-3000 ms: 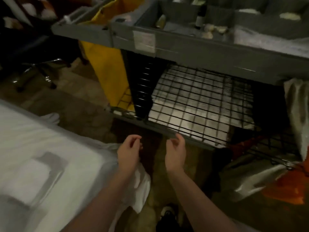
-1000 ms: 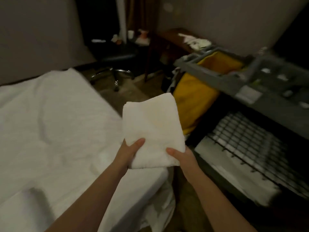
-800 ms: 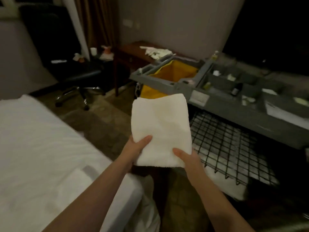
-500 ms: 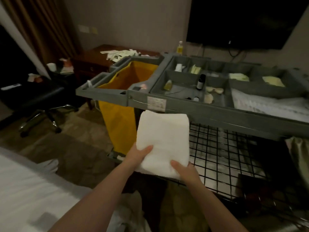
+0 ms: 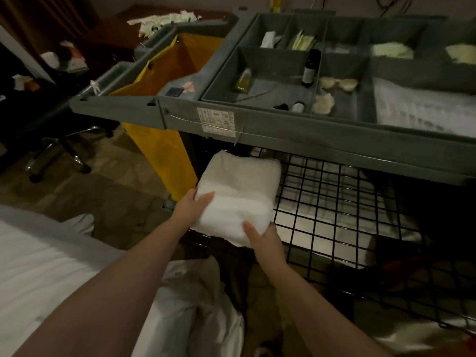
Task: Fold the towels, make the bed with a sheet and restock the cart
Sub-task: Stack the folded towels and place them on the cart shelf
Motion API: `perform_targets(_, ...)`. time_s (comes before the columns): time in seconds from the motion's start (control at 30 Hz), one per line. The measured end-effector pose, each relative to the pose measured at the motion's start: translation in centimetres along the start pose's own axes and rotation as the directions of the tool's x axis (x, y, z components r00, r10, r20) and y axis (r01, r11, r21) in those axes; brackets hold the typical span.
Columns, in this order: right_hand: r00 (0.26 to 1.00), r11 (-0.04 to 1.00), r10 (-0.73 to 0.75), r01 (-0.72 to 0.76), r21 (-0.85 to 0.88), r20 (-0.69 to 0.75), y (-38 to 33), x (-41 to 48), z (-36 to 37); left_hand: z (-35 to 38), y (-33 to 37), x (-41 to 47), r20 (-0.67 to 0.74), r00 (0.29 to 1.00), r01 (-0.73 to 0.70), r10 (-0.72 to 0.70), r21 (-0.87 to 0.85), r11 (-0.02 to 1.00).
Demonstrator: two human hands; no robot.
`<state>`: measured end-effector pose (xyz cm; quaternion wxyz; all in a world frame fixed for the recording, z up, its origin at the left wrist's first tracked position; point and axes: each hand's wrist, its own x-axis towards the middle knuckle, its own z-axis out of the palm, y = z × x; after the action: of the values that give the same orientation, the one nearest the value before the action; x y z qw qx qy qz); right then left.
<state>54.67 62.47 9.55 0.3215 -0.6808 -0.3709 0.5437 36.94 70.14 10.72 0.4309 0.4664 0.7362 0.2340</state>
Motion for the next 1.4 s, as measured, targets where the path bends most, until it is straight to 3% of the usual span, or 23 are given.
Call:
perform_targets(0.13, 0.999, 0.999, 0.052, -0.052, -0.009, 0.015, 0.3, 0.0, 0.1, 0.8, -2.5, -0.3, -0.017, 0.983, 0.182, -0.181, 0.055, 0.982)
perform_targets(0.27, 0.998, 0.999, 0.05, -0.05, 0.008, -0.032, 0.3, -0.9, -0.1, 0.9, -2.6, -0.8, -0.024, 0.99, 0.143, -0.141, 0.091, 0.986)
perform_targets(0.4, 0.969, 0.969, -0.161, 0.119, -0.219, -0.188, 0.1, -2.6, 0.0, 0.5, -2.0, -2.3, -0.296, 0.954, 0.062, 0.053, 0.366, 0.928)
perform_targets(0.47, 0.916, 0.852, -0.354, 0.234, -0.468, -0.188, -0.2, -3.2, 0.2, 0.4, -1.6, -3.5, -0.345, 0.911, -0.04, 0.227, 0.474, 0.88)
perform_targets(0.57, 0.873, 0.605, -0.487, 0.328, -0.725, -0.011, -0.5, -3.2, 0.9, 1.3, -1.8, -5.3, -0.249, 0.787, -0.324, 0.565, 0.612, 0.722)
perform_targets(0.63, 0.886, 0.542, -0.461, 0.327, -0.774, 0.053, -0.5, -3.0, 1.3, 2.1, -2.3, -6.4, -0.047, 0.786, -0.44, 0.616, 0.657, 0.612)
perform_targets(0.7, 0.891, 0.523, -0.446, 0.331, -0.786, 0.078, -0.5, -2.7, 1.3, 2.4, -2.8, -6.8, 0.117, 0.838, -0.458, 0.532, 0.68, 0.573)
perform_targets(0.77, 0.865, 0.512, -0.495, 0.369, -0.776, 0.086, -1.0, -3.1, 1.3, 1.5, -3.4, -6.6, 0.129, 0.876, -0.417, 0.466, 0.687, 0.594)
perform_targets(0.87, 0.793, 0.56, -0.607, 0.467, -0.685, 0.045, -2.3, -4.7, 2.5, -1.0, -3.4, -8.0, 0.018, 0.86, -0.404, 0.51, 0.635, 0.658)
perform_targets(1.0, 0.665, 0.452, -0.709, 0.685, -0.571, 0.237, -3.8, -9.0, 7.6, -5.4, -6.3, -12.7, -0.243, 0.824, -0.324, 0.511, 0.538, 0.778)
perform_targets(1.1, 0.52, 0.331, -0.773, 0.819, -0.469, 0.363, -3.7, -13.4, 13.1, -9.8, -11.4, -17.8, -0.401, 0.837, -0.179, 0.372, 0.441, 0.879)
perform_targets(1.27, 0.495, 0.296, -0.599, 0.867, -0.4, 0.63, -0.5, -21.9, 24.4, -17.9, -23.0, -27.0, -0.634, 0.773, 0.145, 0.026, 0.217, 0.965)
perform_targets(1.4, 0.375, 0.256, -0.425, 0.923, -0.288, 0.824, 3.8, -29.5, 34.1, -23.2, -34.2, -35.3, -0.76, 0.628, 0.319, -0.169, 0.054, 0.946)
